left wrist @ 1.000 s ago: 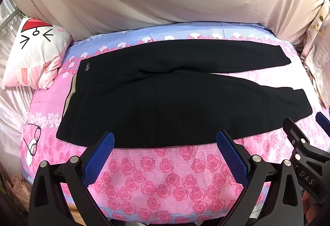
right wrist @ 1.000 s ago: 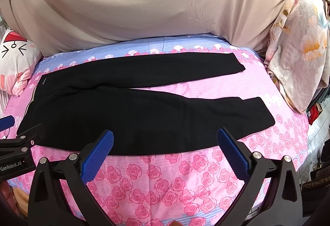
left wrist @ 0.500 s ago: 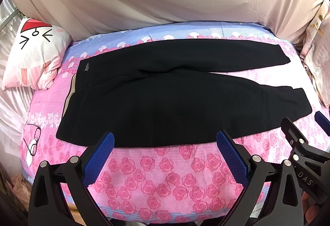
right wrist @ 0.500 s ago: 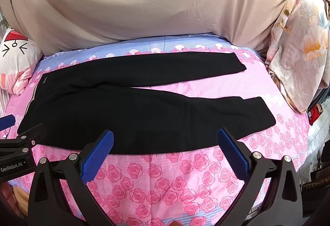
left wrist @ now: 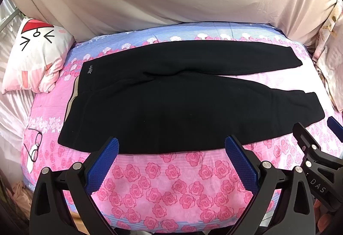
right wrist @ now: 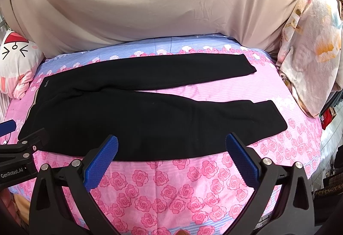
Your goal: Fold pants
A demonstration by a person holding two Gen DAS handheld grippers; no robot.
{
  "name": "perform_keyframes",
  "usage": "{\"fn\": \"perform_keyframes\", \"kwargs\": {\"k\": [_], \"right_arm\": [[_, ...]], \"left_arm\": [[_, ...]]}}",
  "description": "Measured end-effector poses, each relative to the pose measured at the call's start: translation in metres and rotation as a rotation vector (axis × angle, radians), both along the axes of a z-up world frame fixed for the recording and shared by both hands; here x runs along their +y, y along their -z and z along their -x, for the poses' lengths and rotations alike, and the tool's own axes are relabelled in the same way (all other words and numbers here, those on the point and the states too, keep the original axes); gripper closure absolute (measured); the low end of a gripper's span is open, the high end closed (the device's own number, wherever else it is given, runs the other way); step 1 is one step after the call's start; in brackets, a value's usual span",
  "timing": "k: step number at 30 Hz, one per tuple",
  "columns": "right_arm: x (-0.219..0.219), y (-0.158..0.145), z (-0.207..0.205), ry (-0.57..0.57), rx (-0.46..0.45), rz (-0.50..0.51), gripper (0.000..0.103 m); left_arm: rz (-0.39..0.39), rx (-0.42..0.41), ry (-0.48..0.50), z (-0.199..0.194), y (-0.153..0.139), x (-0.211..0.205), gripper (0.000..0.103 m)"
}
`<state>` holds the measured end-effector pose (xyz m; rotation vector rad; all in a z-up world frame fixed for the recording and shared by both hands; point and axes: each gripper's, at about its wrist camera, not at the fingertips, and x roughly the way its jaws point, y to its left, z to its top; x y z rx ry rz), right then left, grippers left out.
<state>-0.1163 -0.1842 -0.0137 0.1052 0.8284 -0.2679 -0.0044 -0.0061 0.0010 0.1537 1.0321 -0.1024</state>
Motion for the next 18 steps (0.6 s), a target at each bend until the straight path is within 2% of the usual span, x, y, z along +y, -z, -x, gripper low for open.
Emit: {"fn": "perform_keyframes", "kwargs": {"k": [5, 8, 11, 13, 15, 18], "right_arm": [[-0.006, 0.003, -0.009, -0.019, 0.010, -0.025, 0.005], [-0.020, 0.011, -0.019, -0.032, 0.040, -0.078, 0.005], [-0.044, 0.023, -0.028, 0.003, 0.084, -0.126, 0.005], [-0.062, 0.030, -0.033, 0.041, 0.106, -0.140, 0.005], [-0.078, 0.036, -0.039, 0.078, 0.123, -0.124, 0.005], [-0.100, 0.041, -0.049, 0.108, 0.140, -0.098, 0.005]], "left_arm": [[0.009, 0.003, -0.005, -0.006, 0.004, 0.003, 0.005], [0.051, 0.004, -0.029, -0.020, 0.006, 0.016, 0.005], [0.118, 0.027, -0.117, -0.047, 0.014, 0.049, 0.005], [0.131, 0.033, -0.194, -0.063, 0.021, 0.073, 0.005], [0.108, 0.020, -0.264, -0.081, 0.026, 0.096, 0.005], [0.049, 0.001, -0.316, -0.110, 0.036, 0.123, 0.005]]}}
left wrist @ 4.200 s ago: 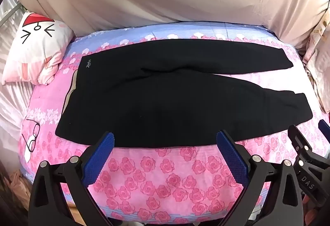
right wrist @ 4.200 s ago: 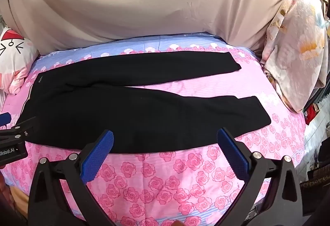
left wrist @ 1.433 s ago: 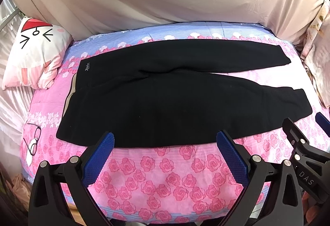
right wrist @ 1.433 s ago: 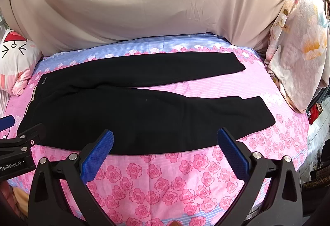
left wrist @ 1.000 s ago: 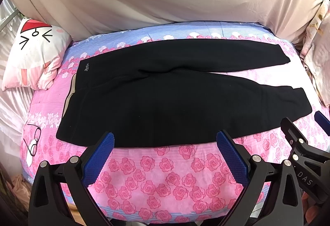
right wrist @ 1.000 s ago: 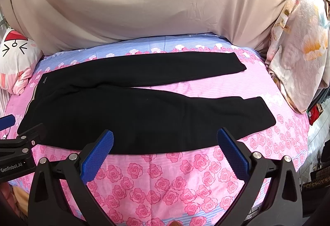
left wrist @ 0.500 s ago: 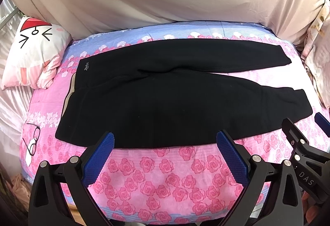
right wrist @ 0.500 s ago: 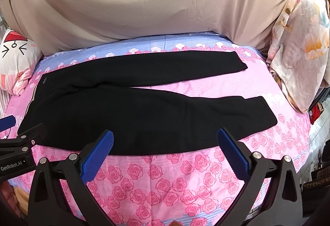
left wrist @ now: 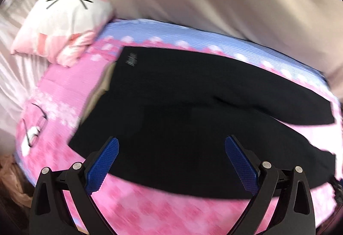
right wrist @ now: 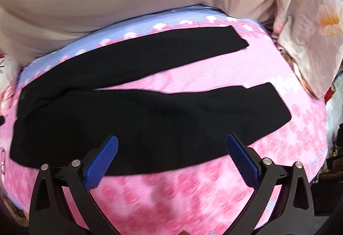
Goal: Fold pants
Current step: 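Lower both tools onto the waistband of the black pants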
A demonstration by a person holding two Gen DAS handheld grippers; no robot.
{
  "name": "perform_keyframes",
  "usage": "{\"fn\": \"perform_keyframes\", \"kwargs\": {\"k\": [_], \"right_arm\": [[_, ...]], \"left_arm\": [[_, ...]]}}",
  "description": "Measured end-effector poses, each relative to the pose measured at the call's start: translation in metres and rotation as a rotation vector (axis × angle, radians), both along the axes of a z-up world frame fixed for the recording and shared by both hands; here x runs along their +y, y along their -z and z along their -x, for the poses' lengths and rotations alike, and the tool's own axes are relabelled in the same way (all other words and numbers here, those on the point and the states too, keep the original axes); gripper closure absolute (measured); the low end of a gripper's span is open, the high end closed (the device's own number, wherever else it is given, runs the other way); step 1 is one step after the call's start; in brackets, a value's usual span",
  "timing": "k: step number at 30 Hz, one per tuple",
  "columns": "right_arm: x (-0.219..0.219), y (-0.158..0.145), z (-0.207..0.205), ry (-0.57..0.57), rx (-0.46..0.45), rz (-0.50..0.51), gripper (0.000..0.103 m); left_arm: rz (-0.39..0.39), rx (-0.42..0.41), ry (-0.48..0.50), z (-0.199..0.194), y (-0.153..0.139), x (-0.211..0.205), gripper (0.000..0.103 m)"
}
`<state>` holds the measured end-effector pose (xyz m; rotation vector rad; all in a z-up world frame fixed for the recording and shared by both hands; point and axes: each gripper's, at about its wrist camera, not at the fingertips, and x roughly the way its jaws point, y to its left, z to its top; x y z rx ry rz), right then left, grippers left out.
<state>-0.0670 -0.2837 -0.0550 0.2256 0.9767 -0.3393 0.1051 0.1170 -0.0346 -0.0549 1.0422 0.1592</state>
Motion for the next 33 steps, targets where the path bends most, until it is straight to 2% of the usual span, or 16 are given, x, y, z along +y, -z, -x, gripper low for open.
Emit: {"fn": "perform_keyframes", "kwargs": {"k": [2, 5, 9, 12, 15, 19, 24, 28, 33], "right_arm": [[-0.016, 0.003, -0.009, 0.016, 0.015, 0.015, 0.005], [-0.042, 0.006, -0.028, 0.049, 0.024, 0.026, 0.005], [-0.073, 0.007, -0.061, 0.083, 0.035, 0.066, 0.005], [-0.094, 0.007, -0.086, 0.106, 0.046, 0.089, 0.005], [-0.112, 0.008, -0.108, 0.135, 0.052, 0.095, 0.005], [-0.134, 0.014, -0.136, 0.174, 0.062, 0.086, 0.005], [-0.153, 0.023, -0.170, 0.171, 0.084, 0.116, 0.005], [-0.170, 0.031, -0.195, 0.109, 0.098, 0.125, 0.005], [-0.217, 0.039, -0.218, 0.055, 0.108, 0.125, 0.005]], "left_arm": [[-0.042, 0.011, -0.013, -0.021, 0.006, 0.015, 0.005], [-0.073, 0.008, 0.022, -0.062, 0.017, 0.034, 0.005], [-0.085, 0.050, 0.054, -0.125, 0.036, 0.063, 0.005], [-0.090, 0.099, 0.043, -0.166, 0.058, 0.085, 0.005], [-0.014, 0.150, 0.006, -0.202, 0.078, 0.115, 0.005], [0.139, 0.201, -0.022, -0.240, 0.103, 0.149, 0.005], [0.212, 0.229, -0.008, -0.258, 0.120, 0.160, 0.005], [0.174, 0.214, 0.026, -0.263, 0.123, 0.159, 0.008], [0.127, 0.194, 0.028, -0.262, 0.128, 0.152, 0.010]]}}
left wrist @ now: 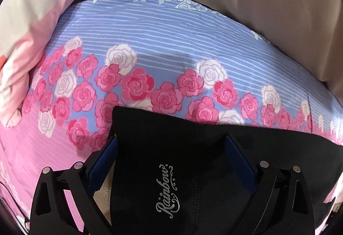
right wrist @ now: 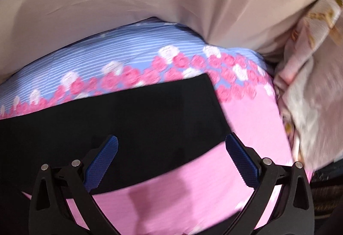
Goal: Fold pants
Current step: 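Lower both tools onto the waistband of the black pants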
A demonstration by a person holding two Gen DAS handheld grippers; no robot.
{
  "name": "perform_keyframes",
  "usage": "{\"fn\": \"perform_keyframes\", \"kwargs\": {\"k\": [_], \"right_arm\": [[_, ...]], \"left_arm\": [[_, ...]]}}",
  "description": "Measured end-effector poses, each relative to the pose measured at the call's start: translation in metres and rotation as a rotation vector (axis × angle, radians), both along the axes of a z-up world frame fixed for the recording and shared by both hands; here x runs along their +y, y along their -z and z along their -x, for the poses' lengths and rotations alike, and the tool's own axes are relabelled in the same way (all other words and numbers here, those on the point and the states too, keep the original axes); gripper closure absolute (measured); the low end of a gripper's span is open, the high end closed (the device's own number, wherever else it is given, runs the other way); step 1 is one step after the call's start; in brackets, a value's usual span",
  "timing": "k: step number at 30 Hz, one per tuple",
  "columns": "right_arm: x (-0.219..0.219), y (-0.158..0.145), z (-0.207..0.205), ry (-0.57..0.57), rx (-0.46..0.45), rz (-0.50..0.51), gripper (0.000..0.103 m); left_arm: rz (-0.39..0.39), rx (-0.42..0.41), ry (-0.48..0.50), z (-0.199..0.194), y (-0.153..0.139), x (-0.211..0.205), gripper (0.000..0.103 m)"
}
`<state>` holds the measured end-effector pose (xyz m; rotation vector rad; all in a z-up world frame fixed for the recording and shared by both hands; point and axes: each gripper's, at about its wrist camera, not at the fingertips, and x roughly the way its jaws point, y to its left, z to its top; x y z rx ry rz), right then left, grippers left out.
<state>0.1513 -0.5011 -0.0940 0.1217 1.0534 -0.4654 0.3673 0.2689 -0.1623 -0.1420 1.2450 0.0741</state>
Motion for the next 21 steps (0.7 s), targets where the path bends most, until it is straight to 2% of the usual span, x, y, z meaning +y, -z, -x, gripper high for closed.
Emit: {"fn": "perform_keyframes", "kwargs": {"k": [5, 9, 13, 17, 21], "right_arm": [[-0.064, 0.009, -0.022, -0.002, 0.009, -0.047, 0.005], [-0.095, 0.026, -0.041, -0.014, 0.012, -0.141, 0.005], [-0.100, 0.036, -0.059, -0.078, 0.010, -0.166, 0.005], [-0.101, 0.047, -0.070, -0.115, 0.018, -0.186, 0.005], [-0.096, 0.058, -0.073, -0.161, -0.017, -0.220, 0.012]], "left_arm": [[-0.018, -0.033, -0.003, 0.008, 0.000, -0.005, 0.010], [-0.021, -0.032, -0.014, 0.008, 0.004, -0.014, 0.006], [-0.037, -0.014, -0.018, 0.008, 0.005, -0.020, 0.005], [-0.032, -0.011, -0.011, -0.011, 0.009, -0.026, 0.005], [-0.035, -0.012, 0.007, -0.016, 0.009, -0.027, 0.005]]}}
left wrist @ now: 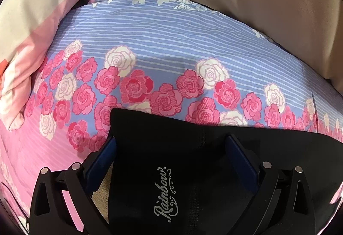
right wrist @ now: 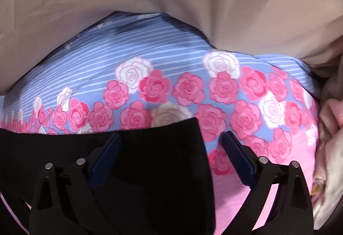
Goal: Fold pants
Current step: 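Lower both tools onto the waistband of the black pants, then close the left tool on the waistband while the right tool grips the waistband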
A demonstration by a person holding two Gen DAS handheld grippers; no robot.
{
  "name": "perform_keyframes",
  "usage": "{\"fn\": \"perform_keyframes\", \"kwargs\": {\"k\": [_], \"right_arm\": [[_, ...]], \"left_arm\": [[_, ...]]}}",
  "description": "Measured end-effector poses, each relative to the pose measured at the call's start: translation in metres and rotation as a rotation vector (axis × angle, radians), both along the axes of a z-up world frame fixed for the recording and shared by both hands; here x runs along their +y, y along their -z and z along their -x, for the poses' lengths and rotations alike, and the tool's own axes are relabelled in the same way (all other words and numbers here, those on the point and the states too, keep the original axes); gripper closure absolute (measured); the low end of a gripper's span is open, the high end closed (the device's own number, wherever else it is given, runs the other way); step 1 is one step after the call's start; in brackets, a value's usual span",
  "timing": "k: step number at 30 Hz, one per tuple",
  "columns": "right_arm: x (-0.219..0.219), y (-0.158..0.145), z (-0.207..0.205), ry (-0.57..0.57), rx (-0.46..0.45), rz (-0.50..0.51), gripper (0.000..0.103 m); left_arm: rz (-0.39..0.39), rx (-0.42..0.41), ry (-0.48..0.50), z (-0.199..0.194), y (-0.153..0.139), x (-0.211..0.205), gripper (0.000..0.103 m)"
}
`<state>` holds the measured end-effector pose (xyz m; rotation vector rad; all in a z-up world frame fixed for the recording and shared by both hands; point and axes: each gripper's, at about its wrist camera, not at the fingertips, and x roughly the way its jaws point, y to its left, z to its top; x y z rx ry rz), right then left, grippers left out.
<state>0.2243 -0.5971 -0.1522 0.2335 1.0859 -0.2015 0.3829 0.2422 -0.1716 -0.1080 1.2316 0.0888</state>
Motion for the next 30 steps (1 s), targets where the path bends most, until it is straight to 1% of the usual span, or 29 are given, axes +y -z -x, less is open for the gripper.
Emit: {"fn": "perform_keyframes", "kwargs": {"k": [3, 5, 6, 7, 8, 9, 10, 11, 13, 15, 18, 20, 21, 22, 23, 24, 25, 26, 27, 29, 30], "right_arm": [[0.002, 0.000, 0.002, 0.008, -0.026, -0.012, 0.015], [0.003, 0.000, 0.003, 0.002, -0.029, -0.012, 0.022], [0.002, -0.002, 0.003, -0.002, -0.029, -0.013, 0.033], [0.006, -0.004, 0.004, -0.009, -0.030, -0.014, 0.049], [0.006, -0.008, 0.006, -0.016, -0.032, -0.017, 0.056], [0.005, -0.012, 0.006, -0.022, -0.028, -0.020, 0.068], [0.007, -0.013, 0.007, -0.033, -0.025, -0.033, 0.071], [0.008, -0.014, 0.007, -0.039, -0.020, -0.031, 0.072], [0.013, -0.017, 0.006, -0.046, -0.008, -0.018, 0.072], [0.013, -0.017, 0.006, -0.038, -0.006, -0.025, 0.072], [0.010, -0.016, 0.003, -0.017, -0.010, -0.056, 0.069], [0.007, -0.016, 0.001, -0.007, -0.011, -0.079, 0.056], [0.003, -0.014, -0.001, -0.010, -0.013, -0.103, 0.037], [0.003, -0.014, -0.002, -0.021, -0.015, -0.126, 0.005], [0.008, -0.011, -0.005, -0.035, 0.015, -0.120, 0.005], [0.014, -0.007, -0.011, -0.032, 0.070, -0.080, 0.005], [0.023, -0.005, -0.014, -0.063, 0.097, -0.014, 0.005], [0.028, -0.005, -0.016, -0.089, 0.105, 0.020, 0.005], [0.024, -0.005, -0.017, -0.075, 0.102, 0.000, 0.005], [0.010, -0.005, -0.018, -0.051, 0.081, -0.040, 0.005], [0.010, -0.005, -0.018, -0.056, 0.081, -0.035, 0.005]], "left_arm": [[-0.006, 0.000, 0.008, -0.005, 0.001, 0.000, 0.005], [0.000, 0.000, 0.008, -0.008, 0.001, -0.002, 0.005], [0.006, 0.001, 0.005, -0.008, -0.001, -0.002, 0.005], [0.015, 0.004, 0.002, -0.010, -0.001, 0.007, 0.007], [0.023, 0.003, -0.004, -0.011, -0.001, 0.011, 0.013], [0.030, -0.003, -0.012, -0.012, -0.004, 0.016, 0.017], [0.048, -0.007, -0.020, -0.012, -0.007, 0.023, 0.023], [0.085, -0.011, -0.031, -0.011, -0.009, 0.031, 0.028], [0.130, -0.011, -0.030, -0.011, -0.011, 0.041, 0.032], [0.152, -0.006, -0.015, -0.011, -0.012, 0.045, 0.033], [0.162, 0.006, 0.009, -0.016, -0.013, 0.048, 0.033], [0.165, 0.018, 0.035, -0.021, -0.012, 0.051, 0.033], [0.167, 0.028, 0.053, -0.024, -0.013, 0.051, 0.033], [0.169, 0.035, 0.066, -0.024, -0.013, 0.050, 0.034], [0.165, 0.043, 0.084, -0.027, -0.014, 0.051, 0.035], [0.163, 0.048, 0.096, -0.031, -0.013, 0.052, 0.035], [0.163, 0.051, 0.103, -0.032, -0.014, 0.054, 0.035], [0.160, 0.059, 0.111, -0.035, -0.014, 0.054, 0.035], [0.157, 0.062, 0.114, -0.044, -0.016, 0.055, 0.035], [0.159, 0.058, 0.105, -0.049, -0.016, 0.055, 0.036], [0.161, 0.051, 0.104, -0.049, -0.016, 0.055, 0.038]]}}
